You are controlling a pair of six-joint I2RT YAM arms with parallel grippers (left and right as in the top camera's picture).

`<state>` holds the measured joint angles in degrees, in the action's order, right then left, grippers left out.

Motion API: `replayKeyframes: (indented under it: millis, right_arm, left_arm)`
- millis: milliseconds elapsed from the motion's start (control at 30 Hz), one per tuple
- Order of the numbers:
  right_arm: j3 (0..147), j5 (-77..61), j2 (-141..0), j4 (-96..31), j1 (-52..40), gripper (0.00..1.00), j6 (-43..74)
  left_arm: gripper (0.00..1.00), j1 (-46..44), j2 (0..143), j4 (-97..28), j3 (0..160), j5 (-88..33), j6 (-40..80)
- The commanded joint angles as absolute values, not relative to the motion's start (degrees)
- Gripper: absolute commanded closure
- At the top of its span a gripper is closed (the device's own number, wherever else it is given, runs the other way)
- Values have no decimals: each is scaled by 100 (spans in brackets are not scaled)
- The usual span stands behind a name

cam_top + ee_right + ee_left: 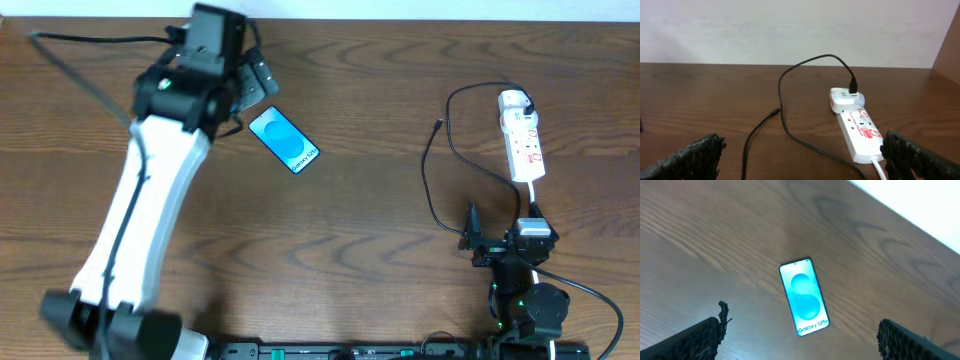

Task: Plug charger to phone and switch on socket
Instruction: 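Raise the left arm and move its gripper over the blue smartphone, then lower the left gripper and close it on the phone's long edge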

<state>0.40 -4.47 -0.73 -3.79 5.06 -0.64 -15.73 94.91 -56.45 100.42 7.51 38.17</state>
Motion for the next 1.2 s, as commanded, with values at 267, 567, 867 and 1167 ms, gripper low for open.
replayKeyframes:
  millis: [267, 567, 867, 1167]
  right_arm:
    - [32, -467, -56, -399, 480, 1, -93]
    - [32, -467, -56, -399, 480, 1, -93]
    - [32, -467, -56, -401, 480, 1, -93]
    - [32, -467, -56, -399, 480, 1, -93]
  left_arm:
    - [1, -1712, 10836, -5227, 10138, 814, 4880]
    - [1, -1712, 11185, -5218, 10127, 405, 4947]
    - [1, -1712, 11518, -5151, 10127, 388, 5260]
    - [1, -1715, 12051, -4930, 10127, 386, 5734]
